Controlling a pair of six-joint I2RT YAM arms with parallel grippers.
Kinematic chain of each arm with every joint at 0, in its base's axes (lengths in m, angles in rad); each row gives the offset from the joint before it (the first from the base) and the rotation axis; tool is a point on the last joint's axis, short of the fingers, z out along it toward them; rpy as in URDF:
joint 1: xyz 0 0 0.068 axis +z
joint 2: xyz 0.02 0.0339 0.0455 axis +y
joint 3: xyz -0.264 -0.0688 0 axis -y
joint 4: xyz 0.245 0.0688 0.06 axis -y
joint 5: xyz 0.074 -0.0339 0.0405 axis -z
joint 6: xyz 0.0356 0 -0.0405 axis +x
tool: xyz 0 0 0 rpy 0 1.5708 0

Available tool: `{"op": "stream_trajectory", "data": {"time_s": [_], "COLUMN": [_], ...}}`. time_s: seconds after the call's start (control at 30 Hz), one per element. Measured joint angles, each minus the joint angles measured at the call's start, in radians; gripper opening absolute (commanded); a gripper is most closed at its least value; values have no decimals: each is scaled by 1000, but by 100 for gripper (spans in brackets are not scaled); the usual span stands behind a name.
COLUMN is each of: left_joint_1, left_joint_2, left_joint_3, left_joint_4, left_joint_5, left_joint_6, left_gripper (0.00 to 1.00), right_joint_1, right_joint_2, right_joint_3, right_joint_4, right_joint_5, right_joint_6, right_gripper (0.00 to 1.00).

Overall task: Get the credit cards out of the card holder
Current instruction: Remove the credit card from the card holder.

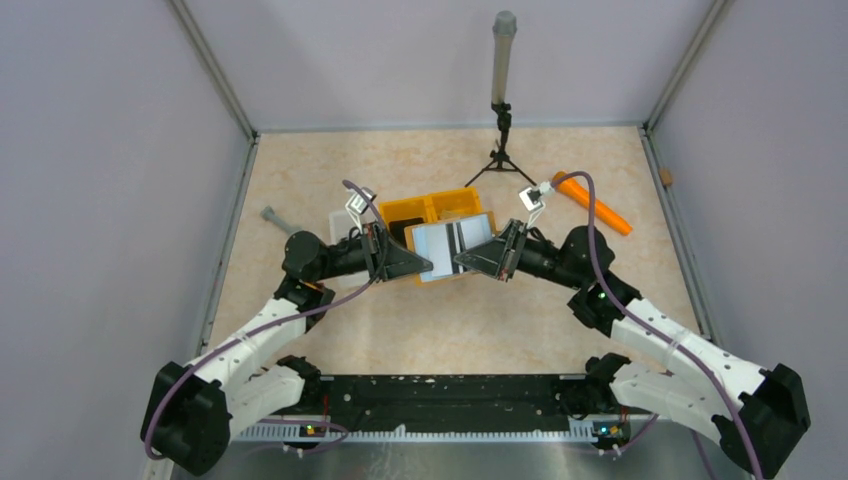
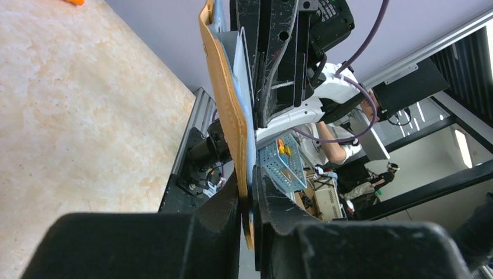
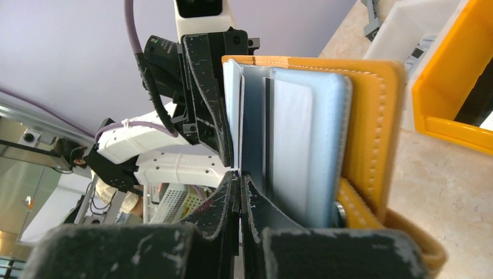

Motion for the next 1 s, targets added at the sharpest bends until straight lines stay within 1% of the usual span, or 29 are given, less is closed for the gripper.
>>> {"op": "stream_trajectory", "data": {"time_s": [0.07,0.13,0.37,0.7,0.8,0.9,1.0], "left_joint_1": [0,0,0,18,35,56,77], "left_joint_2": [0,5,11,3,-23,-59,-90], "left_joint_3": [-6,-10,-13,-27,-22,31,115], "left_joint_4": [11,22,18,-18,-131,-373,-608], "left_joint_5": [2,4,2,-26,-51,-138,-266], "left_joint_6": [-11,-18,-14,-7,51,164,285], "left_gripper": [3,0,0,0,0,0,0], "right_joint_1": [-1,-1,-8,-61,-66,-70,-70], "right_joint_2": [0,0,-11,-45,-51,-51,-40], "right_joint_3": [0,0,1,2,12,42,79], "right_joint_4": [-2,-7,-62,-151,-209,-285,-346], "right_joint_5": [-2,-3,11,18,46,76,92], "right_joint_6": [0,0,-33,-108,-151,-214,-281], "right_gripper": [0,0,0,0,0,0,0]}}
